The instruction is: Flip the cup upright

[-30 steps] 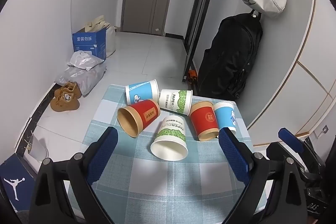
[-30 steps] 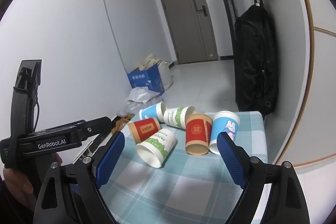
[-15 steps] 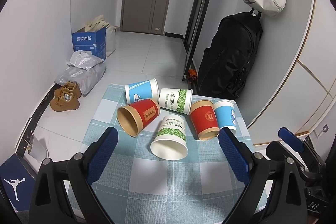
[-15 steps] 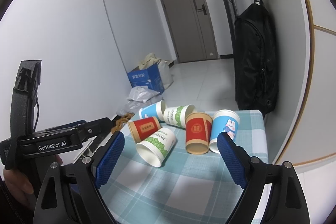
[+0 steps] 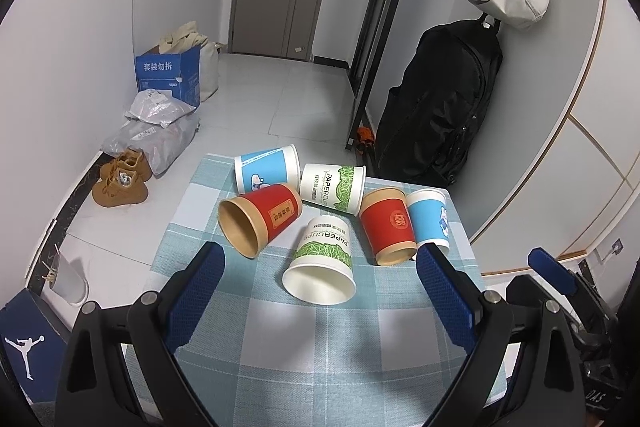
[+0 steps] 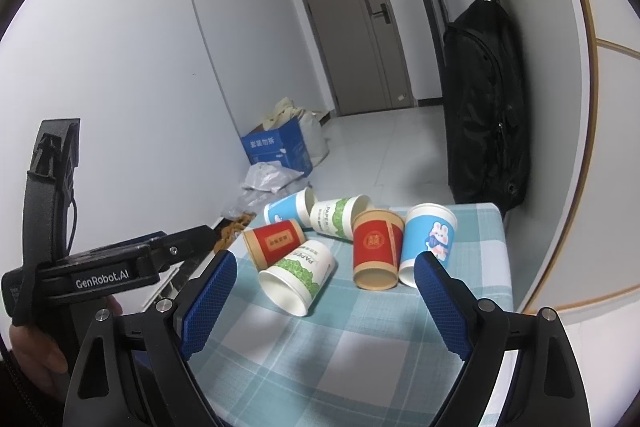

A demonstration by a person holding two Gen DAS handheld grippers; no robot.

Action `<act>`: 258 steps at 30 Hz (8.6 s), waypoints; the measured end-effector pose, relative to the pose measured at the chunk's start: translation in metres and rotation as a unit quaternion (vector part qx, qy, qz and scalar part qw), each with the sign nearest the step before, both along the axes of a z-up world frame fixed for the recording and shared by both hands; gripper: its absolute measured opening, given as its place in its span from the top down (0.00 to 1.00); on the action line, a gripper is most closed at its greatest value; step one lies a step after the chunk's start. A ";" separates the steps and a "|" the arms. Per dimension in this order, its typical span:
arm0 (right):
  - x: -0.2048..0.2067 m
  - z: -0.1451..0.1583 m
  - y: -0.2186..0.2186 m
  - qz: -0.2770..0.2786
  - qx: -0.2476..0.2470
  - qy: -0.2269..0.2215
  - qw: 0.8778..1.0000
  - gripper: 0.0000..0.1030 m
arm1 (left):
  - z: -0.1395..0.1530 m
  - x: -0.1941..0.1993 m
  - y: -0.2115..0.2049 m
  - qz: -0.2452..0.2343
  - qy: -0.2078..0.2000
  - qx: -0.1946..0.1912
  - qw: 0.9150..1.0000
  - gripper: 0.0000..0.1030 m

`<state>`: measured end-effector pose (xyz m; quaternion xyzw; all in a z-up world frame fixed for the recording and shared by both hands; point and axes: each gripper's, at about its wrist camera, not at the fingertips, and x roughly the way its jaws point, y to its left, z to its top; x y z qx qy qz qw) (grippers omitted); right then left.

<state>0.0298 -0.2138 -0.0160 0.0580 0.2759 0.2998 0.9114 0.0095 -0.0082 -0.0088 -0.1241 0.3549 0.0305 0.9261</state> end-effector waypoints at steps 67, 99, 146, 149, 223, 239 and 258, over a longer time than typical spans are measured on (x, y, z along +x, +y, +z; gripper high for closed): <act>0.034 -0.022 0.013 -0.008 -0.013 0.060 0.998 0.12 | -0.026 0.034 0.005 -0.101 0.090 -0.122 0.983 0.45; 0.005 -0.036 0.031 -0.017 -0.081 0.065 0.994 0.09 | -0.106 0.006 0.019 -0.081 0.175 -0.129 0.973 0.44; -0.018 -0.006 0.055 0.049 -0.035 0.002 0.998 0.09 | 0.026 -0.053 0.065 0.051 -0.079 -0.005 0.996 0.14; -0.017 -0.006 0.059 0.052 -0.037 0.003 0.998 0.10 | 0.023 -0.050 0.067 0.052 -0.066 -0.007 0.996 0.14; -0.066 -0.080 0.162 0.159 -0.367 -0.137 0.906 0.97 | 0.008 -0.039 0.110 0.085 -0.010 -0.067 0.994 0.14; -0.007 -0.019 0.092 0.147 -0.206 0.083 0.964 0.97 | 0.012 -0.019 0.080 0.048 -0.003 -0.071 0.996 0.14; 0.063 -0.063 0.112 0.168 -0.196 0.263 0.930 0.96 | 0.000 -0.007 0.070 0.030 0.034 -0.061 0.997 0.14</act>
